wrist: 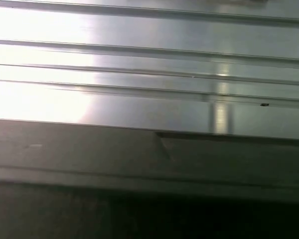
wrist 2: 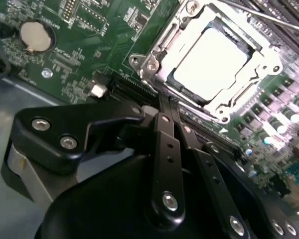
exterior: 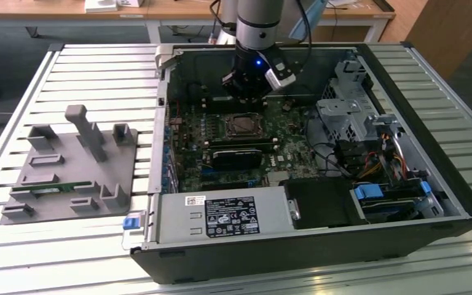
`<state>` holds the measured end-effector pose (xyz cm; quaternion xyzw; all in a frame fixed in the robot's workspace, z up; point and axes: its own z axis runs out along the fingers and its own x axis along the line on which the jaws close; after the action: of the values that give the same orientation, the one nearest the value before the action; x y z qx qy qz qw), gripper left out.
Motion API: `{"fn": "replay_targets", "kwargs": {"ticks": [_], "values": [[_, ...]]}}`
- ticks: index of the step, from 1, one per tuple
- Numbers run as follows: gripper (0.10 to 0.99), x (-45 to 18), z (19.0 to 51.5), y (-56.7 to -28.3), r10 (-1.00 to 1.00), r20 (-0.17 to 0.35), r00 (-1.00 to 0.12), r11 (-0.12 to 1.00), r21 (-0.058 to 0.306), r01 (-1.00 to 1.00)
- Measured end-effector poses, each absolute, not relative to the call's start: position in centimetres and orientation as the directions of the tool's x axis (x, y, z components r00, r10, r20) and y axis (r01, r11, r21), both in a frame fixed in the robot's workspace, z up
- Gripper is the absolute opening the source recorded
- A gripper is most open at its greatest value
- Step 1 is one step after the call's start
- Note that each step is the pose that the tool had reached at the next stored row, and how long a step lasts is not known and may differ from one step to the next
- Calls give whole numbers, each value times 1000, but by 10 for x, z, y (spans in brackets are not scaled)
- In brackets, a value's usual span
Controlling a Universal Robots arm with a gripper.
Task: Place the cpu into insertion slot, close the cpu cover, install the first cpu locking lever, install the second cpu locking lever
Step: 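Install the first cpu locking lever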
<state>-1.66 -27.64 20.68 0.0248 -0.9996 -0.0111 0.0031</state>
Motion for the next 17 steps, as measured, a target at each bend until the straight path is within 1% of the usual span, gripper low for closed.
{"fn": "replay_targets", "kwargs": {"ticks": [17], "values": [[106, -16, 208, -284, -50, 6, -999, 999, 22, -50]]}}
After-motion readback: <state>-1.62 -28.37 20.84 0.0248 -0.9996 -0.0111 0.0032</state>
